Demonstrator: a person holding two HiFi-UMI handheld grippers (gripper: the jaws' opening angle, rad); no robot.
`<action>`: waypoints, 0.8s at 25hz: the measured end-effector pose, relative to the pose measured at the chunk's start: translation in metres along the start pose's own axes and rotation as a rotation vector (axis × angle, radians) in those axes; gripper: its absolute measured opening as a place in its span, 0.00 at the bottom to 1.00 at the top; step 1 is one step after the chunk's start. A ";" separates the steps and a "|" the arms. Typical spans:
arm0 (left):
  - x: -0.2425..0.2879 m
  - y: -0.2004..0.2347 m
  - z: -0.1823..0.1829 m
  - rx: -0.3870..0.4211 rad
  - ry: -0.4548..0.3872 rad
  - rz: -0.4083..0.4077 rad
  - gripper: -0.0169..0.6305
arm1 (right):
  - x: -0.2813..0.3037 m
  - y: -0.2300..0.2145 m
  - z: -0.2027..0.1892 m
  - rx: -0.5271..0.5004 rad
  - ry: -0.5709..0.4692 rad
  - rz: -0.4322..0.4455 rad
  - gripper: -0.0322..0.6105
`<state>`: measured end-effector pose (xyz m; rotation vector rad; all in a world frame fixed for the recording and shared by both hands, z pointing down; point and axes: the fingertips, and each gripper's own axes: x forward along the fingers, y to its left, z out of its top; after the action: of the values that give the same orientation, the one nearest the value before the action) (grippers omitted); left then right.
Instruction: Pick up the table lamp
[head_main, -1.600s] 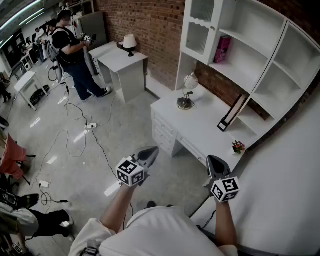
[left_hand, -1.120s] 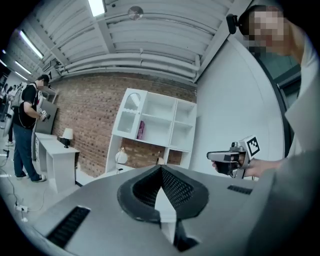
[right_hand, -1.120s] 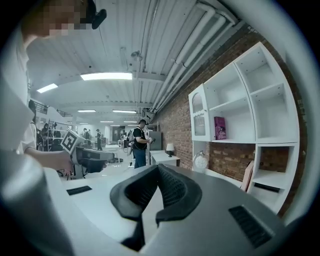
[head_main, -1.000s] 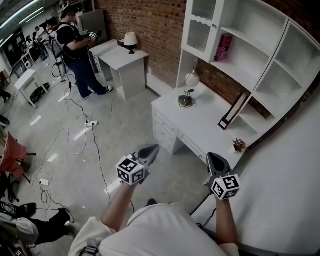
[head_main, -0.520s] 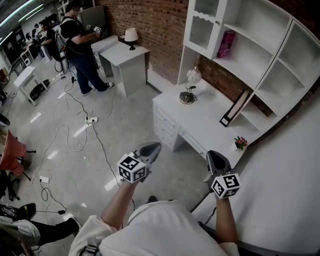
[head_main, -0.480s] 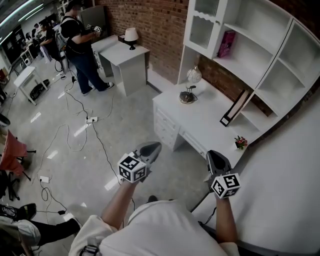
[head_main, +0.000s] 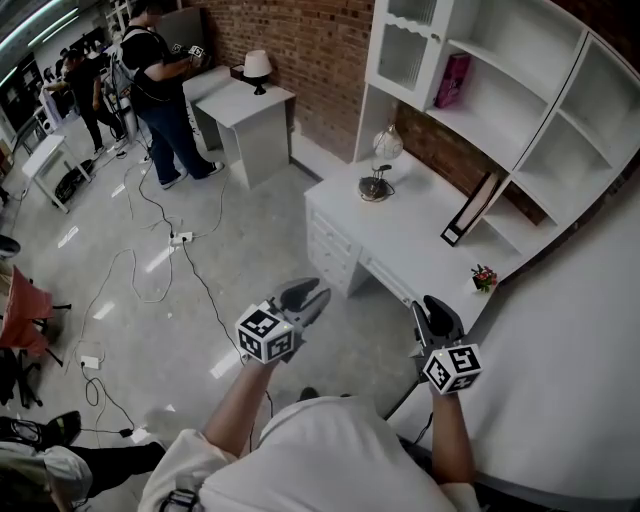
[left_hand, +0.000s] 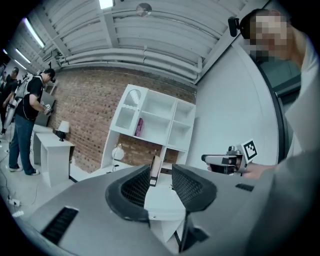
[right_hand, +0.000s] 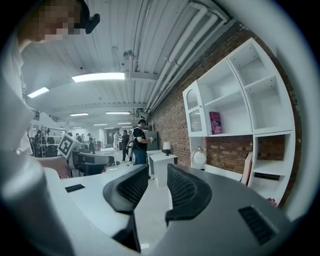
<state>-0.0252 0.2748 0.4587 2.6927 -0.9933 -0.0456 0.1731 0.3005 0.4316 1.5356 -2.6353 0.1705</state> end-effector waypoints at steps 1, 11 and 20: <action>0.000 0.001 -0.001 -0.002 0.001 -0.004 0.27 | 0.001 0.000 -0.002 0.001 0.002 -0.002 0.26; -0.009 0.022 -0.010 -0.019 0.010 -0.028 0.29 | 0.016 0.015 -0.011 -0.005 0.028 -0.030 0.29; -0.012 0.039 -0.015 -0.031 0.023 -0.033 0.29 | 0.028 0.022 -0.012 -0.005 0.037 -0.044 0.28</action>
<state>-0.0577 0.2576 0.4831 2.6752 -0.9332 -0.0366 0.1404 0.2885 0.4462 1.5718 -2.5698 0.1866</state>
